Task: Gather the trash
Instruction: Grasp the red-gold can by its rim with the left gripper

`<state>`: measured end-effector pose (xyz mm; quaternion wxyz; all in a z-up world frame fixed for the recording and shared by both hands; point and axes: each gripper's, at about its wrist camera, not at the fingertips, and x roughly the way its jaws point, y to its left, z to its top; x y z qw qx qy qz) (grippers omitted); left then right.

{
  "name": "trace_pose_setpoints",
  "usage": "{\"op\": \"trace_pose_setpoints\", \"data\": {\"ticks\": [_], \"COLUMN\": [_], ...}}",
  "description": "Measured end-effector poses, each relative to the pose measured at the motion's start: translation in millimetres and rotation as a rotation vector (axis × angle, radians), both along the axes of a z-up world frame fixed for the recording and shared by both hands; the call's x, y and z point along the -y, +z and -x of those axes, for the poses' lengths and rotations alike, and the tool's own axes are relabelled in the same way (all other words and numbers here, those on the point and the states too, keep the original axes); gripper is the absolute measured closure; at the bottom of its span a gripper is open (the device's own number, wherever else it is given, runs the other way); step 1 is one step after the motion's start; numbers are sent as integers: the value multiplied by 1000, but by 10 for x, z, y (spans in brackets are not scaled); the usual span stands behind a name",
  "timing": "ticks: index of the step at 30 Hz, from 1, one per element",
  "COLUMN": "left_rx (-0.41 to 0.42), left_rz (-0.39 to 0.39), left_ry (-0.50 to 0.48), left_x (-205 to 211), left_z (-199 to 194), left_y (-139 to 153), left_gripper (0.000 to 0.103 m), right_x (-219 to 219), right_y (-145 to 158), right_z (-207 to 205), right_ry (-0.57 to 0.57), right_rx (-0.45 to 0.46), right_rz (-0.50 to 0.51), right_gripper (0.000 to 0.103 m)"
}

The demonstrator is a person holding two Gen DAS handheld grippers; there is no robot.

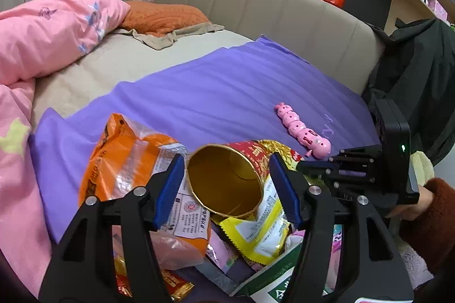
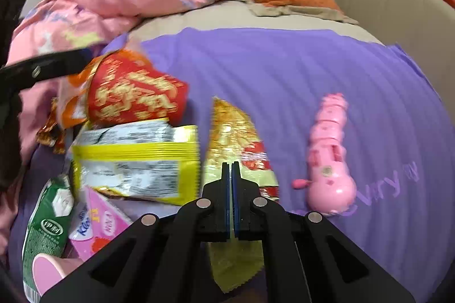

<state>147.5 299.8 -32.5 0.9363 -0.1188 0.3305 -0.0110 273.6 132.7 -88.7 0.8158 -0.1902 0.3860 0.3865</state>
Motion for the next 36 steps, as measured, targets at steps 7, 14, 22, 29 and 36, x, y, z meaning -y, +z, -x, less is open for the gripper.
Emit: {"op": "trace_pose_setpoints", "data": {"ticks": [7, 14, 22, 29, 36], "left_rx": [30, 21, 15, -13, -45], "left_rz": [-6, -9, 13, 34, 76], "left_ry": [-34, -40, -9, 20, -4], "left_x": [98, 89, -3, -142, -166], "left_z": [-29, -65, -104, -128, -159], "left_y": [41, 15, -25, -67, -141], "left_gripper": [44, 39, 39, 39, 39], "right_x": [98, 110, -26, -449, -357], "right_y": [-131, 237, 134, -95, -125], "right_z": [-181, 60, 109, -73, -21], "right_ry": [-78, 56, -29, 0, 49], "right_rx": [-188, -59, -140, -295, -56], "right_rz": [90, -103, 67, 20, 130], "right_gripper": [98, 98, 98, 98, 98]}}
